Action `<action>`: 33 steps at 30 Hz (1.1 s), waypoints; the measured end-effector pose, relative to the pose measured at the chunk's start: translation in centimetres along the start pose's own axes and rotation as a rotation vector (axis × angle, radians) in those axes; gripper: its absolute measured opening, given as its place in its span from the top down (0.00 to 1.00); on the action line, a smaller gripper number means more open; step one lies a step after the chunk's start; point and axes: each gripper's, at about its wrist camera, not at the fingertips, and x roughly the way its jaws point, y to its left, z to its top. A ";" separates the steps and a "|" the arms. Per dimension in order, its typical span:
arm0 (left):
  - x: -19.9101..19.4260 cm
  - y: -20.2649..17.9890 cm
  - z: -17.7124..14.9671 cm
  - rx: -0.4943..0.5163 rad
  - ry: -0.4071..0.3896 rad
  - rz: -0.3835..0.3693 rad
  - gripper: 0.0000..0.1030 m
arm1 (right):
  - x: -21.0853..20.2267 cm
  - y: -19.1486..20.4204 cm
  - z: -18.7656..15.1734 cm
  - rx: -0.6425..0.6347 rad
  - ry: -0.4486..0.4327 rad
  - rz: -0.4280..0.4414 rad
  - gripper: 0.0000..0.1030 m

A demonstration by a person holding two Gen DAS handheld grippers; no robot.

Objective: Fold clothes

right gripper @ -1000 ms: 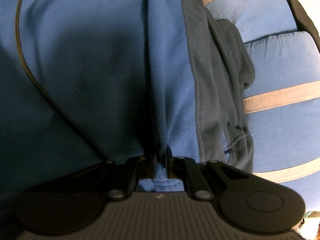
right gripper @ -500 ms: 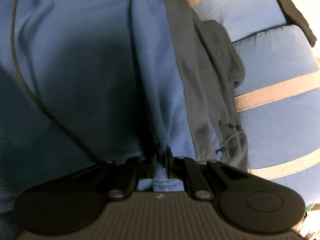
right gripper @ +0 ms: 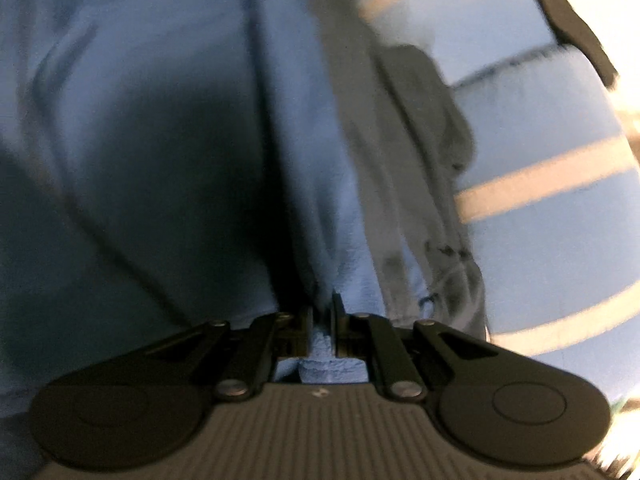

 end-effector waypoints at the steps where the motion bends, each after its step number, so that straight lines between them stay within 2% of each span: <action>1: 0.1 0.0 -0.1 0.000 0.005 0.006 0.89 | 0.0 0.7 0.1 -0.020 0.002 0.024 0.93; 3: 0.4 -0.1 -0.2 0.000 0.016 0.019 0.89 | -0.1 2.1 0.4 -0.045 0.004 0.080 0.93; 9: 1.1 -0.2 -0.7 -0.004 0.046 0.058 0.86 | 0.0 2.6 1.0 0.003 0.018 0.128 0.93; 11: 1.1 -0.1 -0.9 -0.016 0.049 0.068 0.84 | 0.0 2.6 1.1 0.011 0.027 0.136 0.92; 12: 1.1 -0.1 -1.0 -0.022 0.051 0.073 0.79 | 0.0 2.5 1.1 0.015 0.029 0.134 0.88; 13: 1.1 -0.1 -1.1 -0.028 0.053 0.079 0.73 | -0.1 2.3 1.0 0.022 0.028 0.132 0.82; 14: 1.1 -0.1 -1.2 -0.035 0.054 0.084 0.69 | -0.5 2.0 0.8 0.037 0.016 0.125 0.67; 16: 0.8 0.4 -1.4 -0.066 0.052 0.103 0.49 | -1.1 1.4 0.5 0.067 -0.010 0.111 0.44; 17: 0.6 0.7 -1.5 -0.085 0.050 0.115 0.44 | -1.5 1.1 0.3 0.082 -0.022 0.105 0.35; 18: 0.4 1.1 -1.6 -0.103 0.048 0.117 0.34 | -1.8 0.8 0.1 0.097 -0.035 0.098 0.20; 19: 0.2 1.4 -1.7 -0.120 0.048 0.109 0.30 | -2.1 0.4 -0.1 0.112 -0.048 0.091 0.12; 23: -0.8 2.8 -2.1 -0.191 0.039 0.061 0.29 | -3.5 -0.8 -0.8 0.171 -0.098 0.064 0.03; 30: -3.4 4.6 -2.9 -0.326 0.005 -0.075 0.29 | -5.9 -4.6 -2.3 0.381 -0.161 0.118 0.03; 33: -3.9 6.1 -3.5 -0.484 -0.018 -0.171 0.29 | -6.7 -6.8 -2.3 0.478 -0.195 0.147 0.03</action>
